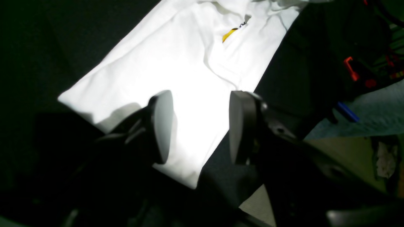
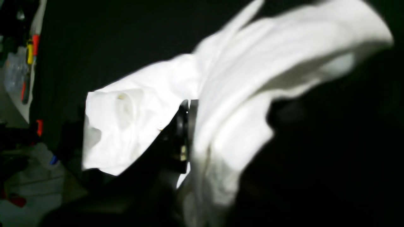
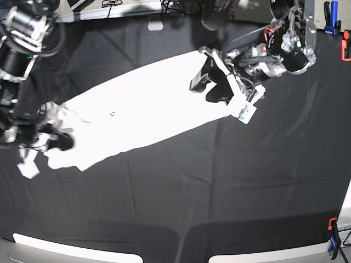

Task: Layout the t-shirt on the table in an organized manner, then fold the t-shirt properly
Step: 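Grasp the strip's other end with the right gripper and lift it, then fold the right gripper's end over toward the left gripper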

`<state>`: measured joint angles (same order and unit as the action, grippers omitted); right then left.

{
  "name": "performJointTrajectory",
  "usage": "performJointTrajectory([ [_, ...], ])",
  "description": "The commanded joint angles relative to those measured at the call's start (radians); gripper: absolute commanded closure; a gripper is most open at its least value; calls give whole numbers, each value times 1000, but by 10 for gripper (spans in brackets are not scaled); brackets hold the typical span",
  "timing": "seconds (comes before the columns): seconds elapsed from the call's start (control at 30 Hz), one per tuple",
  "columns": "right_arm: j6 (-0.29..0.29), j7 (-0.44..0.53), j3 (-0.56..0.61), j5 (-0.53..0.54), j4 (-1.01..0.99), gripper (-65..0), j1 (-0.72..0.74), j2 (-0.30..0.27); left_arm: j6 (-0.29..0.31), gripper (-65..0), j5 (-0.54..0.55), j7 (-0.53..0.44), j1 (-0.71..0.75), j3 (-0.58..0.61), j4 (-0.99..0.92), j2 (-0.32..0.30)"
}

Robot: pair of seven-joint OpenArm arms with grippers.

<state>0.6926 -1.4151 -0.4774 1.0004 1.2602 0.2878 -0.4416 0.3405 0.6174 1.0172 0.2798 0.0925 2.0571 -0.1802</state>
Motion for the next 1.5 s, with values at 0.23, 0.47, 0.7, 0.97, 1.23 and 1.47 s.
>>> performJointTrajectory([
  [0.23, 6, 19, 55, -7, 168, 0, 6, 71, 3, -267, 19, -23, -5, 1, 18, 0],
  [0.47, -6, 19, 263, -33, 177, 0, -19, 136, 3, -267, 19, -23, -5, 1, 18, 0],
  [0.7, -7, 19, 377, -63, 183, 0, -14, 237, 3, -267, 17, -16, 3, 1, 18, 0],
  [0.97, -12, 19, 496, -93, 183, 0, -19, 319, 3, -267, 1, -16, 3, 1, 18, 0],
  [1.23, -12, 19, 552, -138, 183, 0, -20, 408, 3, -267, 1, -16, 3, 1, 18, 0],
  [1.47, -12, 19, 553, -198, 183, 0, -20, 457, 3, -267, 1, -16, 3, 1, 18, 0],
])
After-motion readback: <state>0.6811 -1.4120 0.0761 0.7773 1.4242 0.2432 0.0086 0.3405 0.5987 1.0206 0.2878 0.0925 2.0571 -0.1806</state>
